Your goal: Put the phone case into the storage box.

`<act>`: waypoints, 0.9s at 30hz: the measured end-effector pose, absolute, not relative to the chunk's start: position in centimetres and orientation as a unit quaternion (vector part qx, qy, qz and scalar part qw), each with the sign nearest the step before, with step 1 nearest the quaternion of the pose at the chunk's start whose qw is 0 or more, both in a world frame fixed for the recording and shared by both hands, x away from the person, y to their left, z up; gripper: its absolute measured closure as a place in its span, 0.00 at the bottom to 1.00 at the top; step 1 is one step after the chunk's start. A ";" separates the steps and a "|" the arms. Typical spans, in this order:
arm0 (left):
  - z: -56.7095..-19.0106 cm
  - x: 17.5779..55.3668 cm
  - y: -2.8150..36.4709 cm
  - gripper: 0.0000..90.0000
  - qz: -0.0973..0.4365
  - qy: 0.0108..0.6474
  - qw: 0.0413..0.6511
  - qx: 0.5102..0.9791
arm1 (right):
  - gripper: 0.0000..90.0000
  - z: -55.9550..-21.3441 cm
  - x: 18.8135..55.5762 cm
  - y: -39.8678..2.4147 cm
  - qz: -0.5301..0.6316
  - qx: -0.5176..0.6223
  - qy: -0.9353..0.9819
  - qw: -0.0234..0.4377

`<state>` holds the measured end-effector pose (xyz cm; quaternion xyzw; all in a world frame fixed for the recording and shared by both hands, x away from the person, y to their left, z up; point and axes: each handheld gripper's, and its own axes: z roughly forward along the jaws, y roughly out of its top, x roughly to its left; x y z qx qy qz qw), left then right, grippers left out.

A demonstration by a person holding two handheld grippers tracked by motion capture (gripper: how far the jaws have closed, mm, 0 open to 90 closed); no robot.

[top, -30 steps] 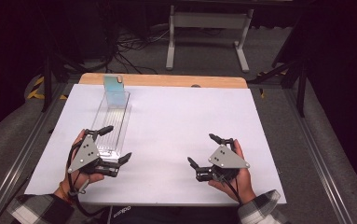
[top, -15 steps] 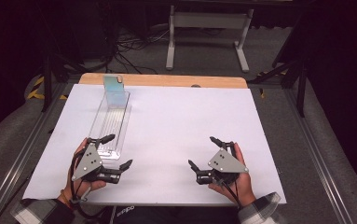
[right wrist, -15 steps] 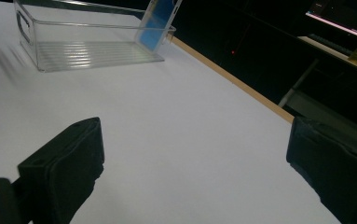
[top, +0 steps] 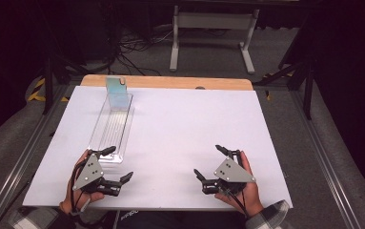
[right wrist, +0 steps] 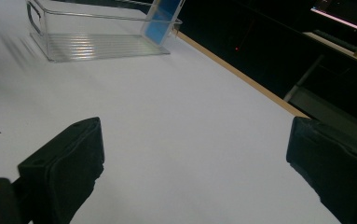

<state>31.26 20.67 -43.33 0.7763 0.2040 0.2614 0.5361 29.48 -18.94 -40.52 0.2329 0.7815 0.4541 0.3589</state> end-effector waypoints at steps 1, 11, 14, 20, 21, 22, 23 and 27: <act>-43.3 31.3 20.8 0.05 0.260 0.206 0.537 0.776 | 0.05 -40.6 29.5 -18.9 0.454 0.231 0.783 0.358; -43.0 31.3 21.3 0.05 0.257 0.207 0.550 0.767 | 0.05 -41.1 29.8 -18.5 0.448 0.226 0.789 0.356; -43.0 31.3 21.3 0.05 0.251 0.204 0.552 0.768 | 0.05 -41.0 29.8 -18.4 0.449 0.227 0.786 0.360; -43.2 31.3 21.2 0.05 0.247 0.200 0.551 0.772 | 0.05 -41.0 29.9 -18.5 0.451 0.234 0.781 0.363; -43.1 31.3 21.2 0.05 0.250 0.196 0.548 0.773 | 0.05 -41.0 30.0 -18.5 0.452 0.234 0.780 0.363; -43.1 31.3 21.2 0.05 0.249 0.199 0.553 0.770 | 0.05 -41.0 30.0 -18.5 0.452 0.234 0.780 0.363; -43.1 31.4 21.2 0.05 0.249 0.201 0.554 0.768 | 0.05 -41.0 30.0 -18.6 0.454 0.236 0.778 0.365; -43.1 31.2 21.3 0.05 0.251 0.202 0.550 0.770 | 0.05 -40.9 30.1 -18.8 0.460 0.241 0.773 0.364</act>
